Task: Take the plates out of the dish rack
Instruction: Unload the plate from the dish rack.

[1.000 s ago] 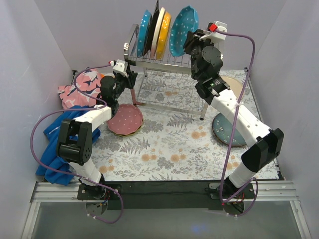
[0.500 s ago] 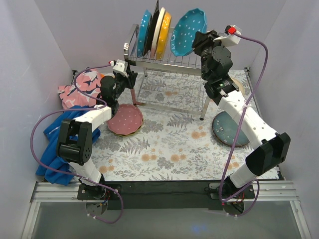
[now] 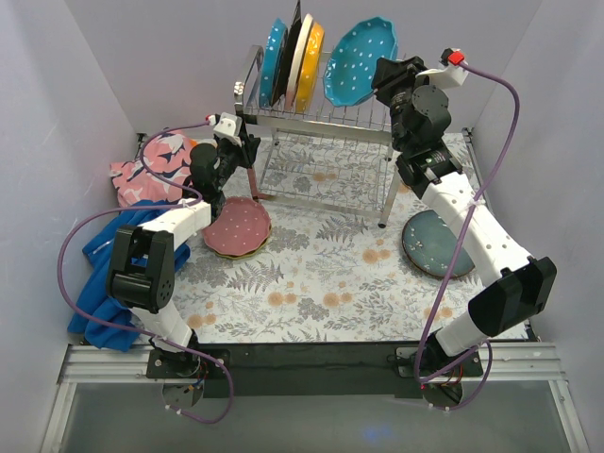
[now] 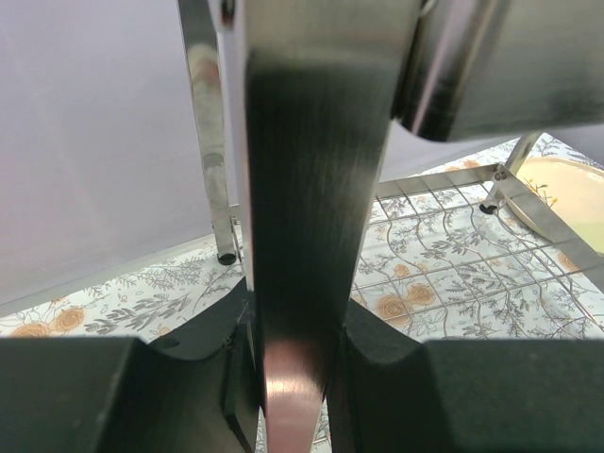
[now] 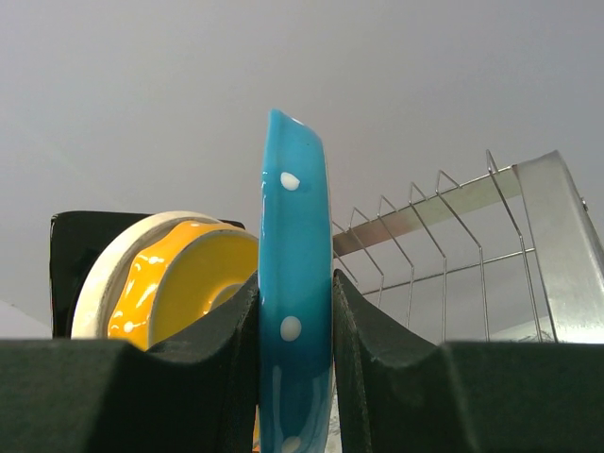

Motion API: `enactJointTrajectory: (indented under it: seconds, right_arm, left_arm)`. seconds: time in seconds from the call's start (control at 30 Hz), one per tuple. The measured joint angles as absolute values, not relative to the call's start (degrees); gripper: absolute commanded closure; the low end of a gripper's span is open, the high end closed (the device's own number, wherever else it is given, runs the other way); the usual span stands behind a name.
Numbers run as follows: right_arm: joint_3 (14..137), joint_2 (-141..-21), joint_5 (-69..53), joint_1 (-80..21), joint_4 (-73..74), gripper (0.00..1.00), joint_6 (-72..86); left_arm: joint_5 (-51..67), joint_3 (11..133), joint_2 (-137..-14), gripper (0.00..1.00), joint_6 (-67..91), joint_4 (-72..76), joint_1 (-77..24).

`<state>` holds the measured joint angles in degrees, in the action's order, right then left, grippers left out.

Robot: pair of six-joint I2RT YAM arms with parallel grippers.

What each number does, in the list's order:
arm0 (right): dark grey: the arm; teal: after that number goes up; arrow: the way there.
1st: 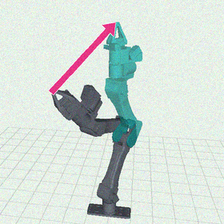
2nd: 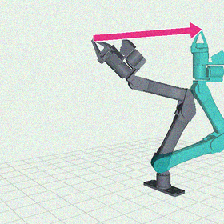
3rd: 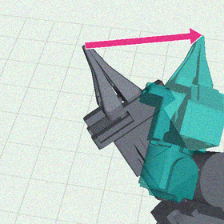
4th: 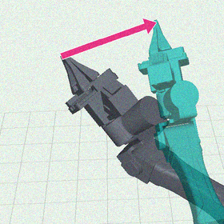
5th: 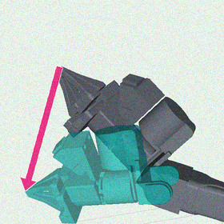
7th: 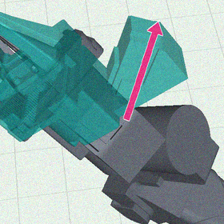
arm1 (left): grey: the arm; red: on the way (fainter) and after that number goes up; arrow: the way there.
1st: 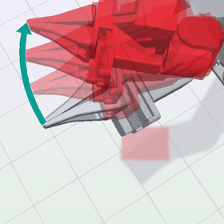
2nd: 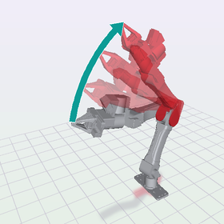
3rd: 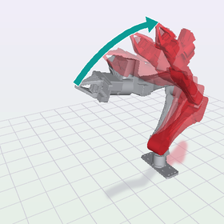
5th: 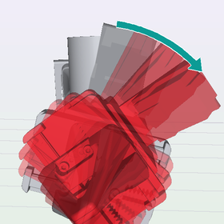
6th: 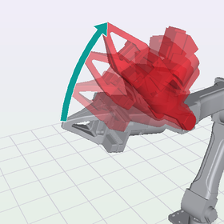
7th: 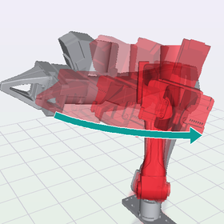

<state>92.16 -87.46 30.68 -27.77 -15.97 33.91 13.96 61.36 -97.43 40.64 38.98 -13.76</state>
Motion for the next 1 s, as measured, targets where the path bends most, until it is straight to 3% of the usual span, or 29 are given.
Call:
enactJointTrajectory:
  seconds: [0.13, 0.2, 0.33, 1.0]
  right_arm:
    - [92.16, -87.44, 30.37, -27.73, -15.97, 0.99, 34.26]
    - [92.16, -87.37, 30.22, -27.73, -15.94, 0.99, 34.24]
    - [92.16, -87.2, 30.22, -27.73, -15.92, 0.99, 34.22]
    - [92.4, -84.4, 29.56, -27.7, -13.65, 0.99, 34.15]
  left_arm:
    - [13.91, 61.56, -97.41, 0.67, 41.04, 38.5, -13.76]
    - [13.76, 61.76, -97.43, 0.49, 42.44, 37.32, -13.82]
    - [13.19, 61.76, -97.43, 0.4, 44.1, 34.76, -14.39]
    - [10.41, 55.99, -89.93, 0.31, 48.34, 35.9, -14.81]
